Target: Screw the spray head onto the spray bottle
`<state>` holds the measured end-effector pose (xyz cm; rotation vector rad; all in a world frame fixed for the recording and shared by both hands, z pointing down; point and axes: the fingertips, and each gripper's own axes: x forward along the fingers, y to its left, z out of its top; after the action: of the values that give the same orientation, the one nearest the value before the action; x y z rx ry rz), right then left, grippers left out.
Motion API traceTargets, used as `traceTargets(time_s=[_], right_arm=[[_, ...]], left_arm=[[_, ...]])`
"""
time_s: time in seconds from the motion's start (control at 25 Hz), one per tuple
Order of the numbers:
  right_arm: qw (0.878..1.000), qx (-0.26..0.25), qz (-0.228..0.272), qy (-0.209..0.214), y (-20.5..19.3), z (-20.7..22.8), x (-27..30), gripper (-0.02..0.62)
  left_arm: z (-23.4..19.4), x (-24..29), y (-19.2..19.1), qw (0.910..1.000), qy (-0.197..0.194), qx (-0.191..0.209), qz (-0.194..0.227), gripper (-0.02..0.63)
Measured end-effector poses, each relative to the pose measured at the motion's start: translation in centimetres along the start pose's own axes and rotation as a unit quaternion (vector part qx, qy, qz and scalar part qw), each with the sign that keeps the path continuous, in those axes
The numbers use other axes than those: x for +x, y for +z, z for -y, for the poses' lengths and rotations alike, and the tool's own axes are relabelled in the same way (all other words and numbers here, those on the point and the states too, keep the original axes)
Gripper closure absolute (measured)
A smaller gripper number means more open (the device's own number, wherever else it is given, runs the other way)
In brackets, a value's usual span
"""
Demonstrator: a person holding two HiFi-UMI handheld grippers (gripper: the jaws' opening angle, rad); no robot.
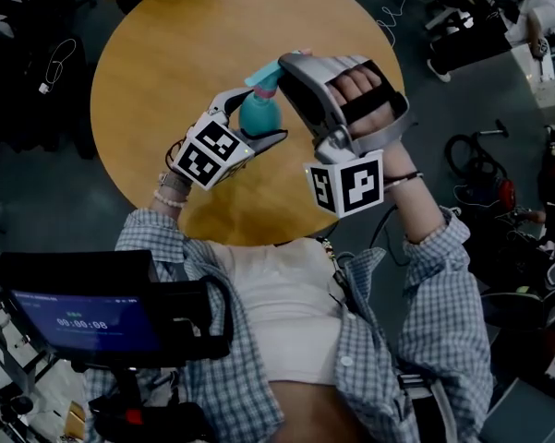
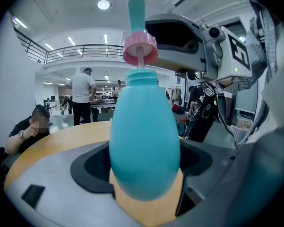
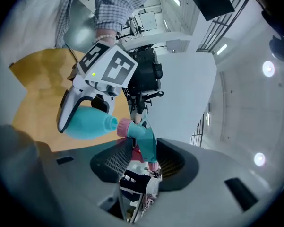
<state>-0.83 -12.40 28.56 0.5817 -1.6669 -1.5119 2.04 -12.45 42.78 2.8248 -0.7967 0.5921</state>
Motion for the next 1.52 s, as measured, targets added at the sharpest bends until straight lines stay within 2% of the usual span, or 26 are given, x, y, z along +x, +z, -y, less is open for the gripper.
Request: traceTargets(time_s=[0.28, 0.44, 0.64, 0.8, 1.0, 1.32, 1.52], right_arm=[[0.999, -0.038, -0.004, -0.015, 0.3, -0.8, 0.2, 0.448], [0.999, -0.042, -0.003, -0.015, 0.2, -1.3, -0.3, 0.446], [0.998, -0.067, 0.006, -0.017, 0.7, -1.9, -0.5, 0.446], [0.998, -0.067, 0.004, -0.015, 0.6, -2.0, -0.6, 0.446], [0.998, -0.068, 0.006, -0.013, 0.6, -1.9, -0.8, 0.446], [0.999, -0.04, 0.011, -0.003, 0.8, -2.0, -1.4, 0.442], [0.999, -0.05, 0.011, 0.001, 0.9, -1.9, -1.5, 0.442]], left_arm=[[-0.1, 0.0, 0.9, 0.9997, 0.009, 0.02, -0.007, 0.19], [-0.1, 0.0, 1.1, 0.9999, 0.011, -0.002, 0.005, 0.19], [0.0, 0.3, 0.5, 0.9996, 0.015, 0.021, -0.012, 0.19], [-0.2, 0.2, 0.5, 0.9997, 0.023, 0.01, -0.004, 0.19], [-0.3, 0.2, 0.7, 0.9994, 0.03, 0.017, -0.005, 0.19], [-0.4, -0.2, 0.6, 0.9988, 0.044, 0.02, 0.006, 0.19], [-0.5, -0.2, 0.8, 0.9985, 0.05, 0.021, 0.005, 0.19]])
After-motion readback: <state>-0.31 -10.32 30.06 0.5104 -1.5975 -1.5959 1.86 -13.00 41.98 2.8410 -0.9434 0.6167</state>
